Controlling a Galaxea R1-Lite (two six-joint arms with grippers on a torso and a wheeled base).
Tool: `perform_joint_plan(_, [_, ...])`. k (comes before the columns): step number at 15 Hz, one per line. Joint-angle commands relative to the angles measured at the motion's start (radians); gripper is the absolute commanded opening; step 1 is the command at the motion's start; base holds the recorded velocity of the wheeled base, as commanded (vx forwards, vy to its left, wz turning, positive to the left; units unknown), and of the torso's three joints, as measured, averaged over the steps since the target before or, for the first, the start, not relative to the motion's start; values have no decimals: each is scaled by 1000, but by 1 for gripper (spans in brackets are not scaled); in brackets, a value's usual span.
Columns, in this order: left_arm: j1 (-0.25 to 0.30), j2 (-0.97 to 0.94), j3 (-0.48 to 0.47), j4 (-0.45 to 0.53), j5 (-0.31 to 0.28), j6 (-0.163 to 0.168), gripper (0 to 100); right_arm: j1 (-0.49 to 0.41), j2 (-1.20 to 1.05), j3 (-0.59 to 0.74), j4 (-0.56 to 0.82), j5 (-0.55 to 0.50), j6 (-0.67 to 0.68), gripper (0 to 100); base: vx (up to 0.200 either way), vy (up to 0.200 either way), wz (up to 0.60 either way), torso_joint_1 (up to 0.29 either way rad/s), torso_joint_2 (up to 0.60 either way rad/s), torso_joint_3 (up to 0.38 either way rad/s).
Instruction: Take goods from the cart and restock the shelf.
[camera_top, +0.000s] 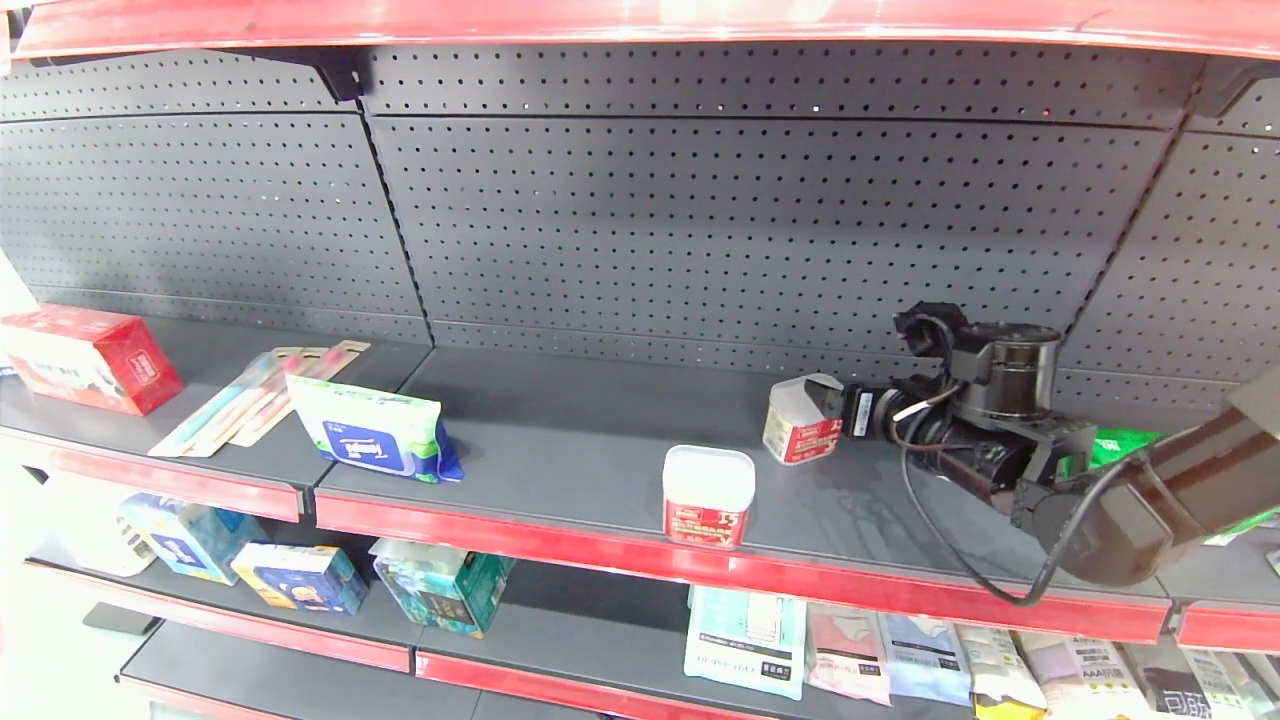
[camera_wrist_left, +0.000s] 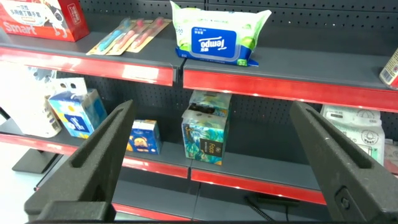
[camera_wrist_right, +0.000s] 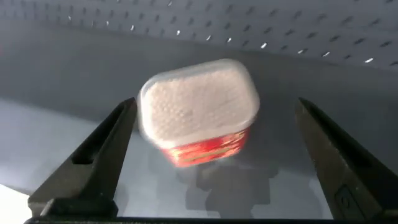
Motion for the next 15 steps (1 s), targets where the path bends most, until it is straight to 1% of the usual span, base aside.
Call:
perform_joint_plan(1, [1,2,0,0,0,0,100,-61,-4,-7,4,20,-2,100,0,0,0,0,0,0])
perform_joint_plan(3, [1,0,0,0,0,0,100,-116,22,-40,19,43,-6,100,0,0,0,0,0,0])
perform_joint_plan(5, [1,2,0,0,0,0,100,-154,43,-69,64,55,-7,100,0,0,0,0,0,0])
perform_joint_plan(9, [1,2,0,0,0,0,100,-174,103,-125,67,52,-9,100,0,0,0,0,0,0])
perform_joint_plan(11, [1,2,0,0,0,0,100,-190,125,-162,67,55,-32,100,0,0,0,0,0,0])
perform_joint_plan(15, [1,0,0,0,0,0,100,-205,141,-145,67,63,-71,100,0,0,0,0,0,0])
